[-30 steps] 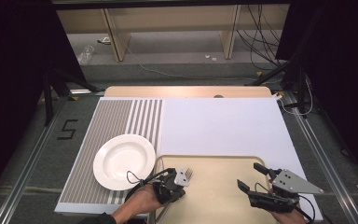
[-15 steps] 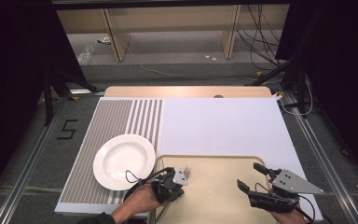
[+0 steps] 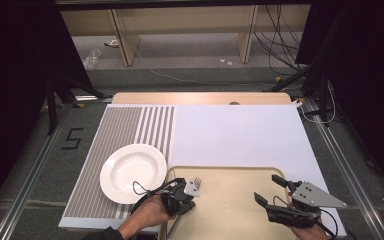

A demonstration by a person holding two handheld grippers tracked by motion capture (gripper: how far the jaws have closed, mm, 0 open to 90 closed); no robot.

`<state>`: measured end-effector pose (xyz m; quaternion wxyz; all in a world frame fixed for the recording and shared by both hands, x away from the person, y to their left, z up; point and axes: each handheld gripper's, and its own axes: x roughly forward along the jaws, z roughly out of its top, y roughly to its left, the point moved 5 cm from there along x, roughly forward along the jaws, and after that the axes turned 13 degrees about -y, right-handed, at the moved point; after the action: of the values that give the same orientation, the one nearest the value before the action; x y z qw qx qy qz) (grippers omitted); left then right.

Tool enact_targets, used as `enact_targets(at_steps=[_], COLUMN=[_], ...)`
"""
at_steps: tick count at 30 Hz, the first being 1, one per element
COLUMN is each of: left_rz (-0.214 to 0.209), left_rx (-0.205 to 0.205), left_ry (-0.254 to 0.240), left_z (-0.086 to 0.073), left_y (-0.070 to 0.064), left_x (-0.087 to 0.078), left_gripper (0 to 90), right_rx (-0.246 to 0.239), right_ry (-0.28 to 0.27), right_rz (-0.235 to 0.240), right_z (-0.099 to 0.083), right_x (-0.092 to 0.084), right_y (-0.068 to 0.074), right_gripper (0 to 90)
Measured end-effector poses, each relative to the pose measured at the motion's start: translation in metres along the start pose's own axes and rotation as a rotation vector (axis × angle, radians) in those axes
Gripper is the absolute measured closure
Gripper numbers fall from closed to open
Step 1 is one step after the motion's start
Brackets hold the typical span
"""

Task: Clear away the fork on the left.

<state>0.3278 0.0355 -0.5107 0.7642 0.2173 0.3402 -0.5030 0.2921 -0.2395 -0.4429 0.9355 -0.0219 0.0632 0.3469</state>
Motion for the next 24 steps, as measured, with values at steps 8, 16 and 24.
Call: enact_targets(at_steps=[8, 16, 24], left_rz=[0.008, 0.017, 0.035], left_rx=[-0.020, -0.036, -0.048], left_ry=[0.014, 0.029, 0.043], left_z=[-0.003, -0.005, -0.008], left_y=[0.006, 0.012, 0.018], left_x=[-0.003, -0.006, -0.009], left_gripper=[89.4, 89.4, 89.4], right_rx=[0.002, 0.002, 0.000], right_ry=[-0.002, -0.003, -0.001], right_rz=[0.000, 0.000, 0.000], right_z=[0.000, 0.000, 0.000], right_x=[0.000, 0.001, 0.000], right_y=[0.000, 0.000, 0.000], right_gripper=[22.3, 22.3, 22.3])
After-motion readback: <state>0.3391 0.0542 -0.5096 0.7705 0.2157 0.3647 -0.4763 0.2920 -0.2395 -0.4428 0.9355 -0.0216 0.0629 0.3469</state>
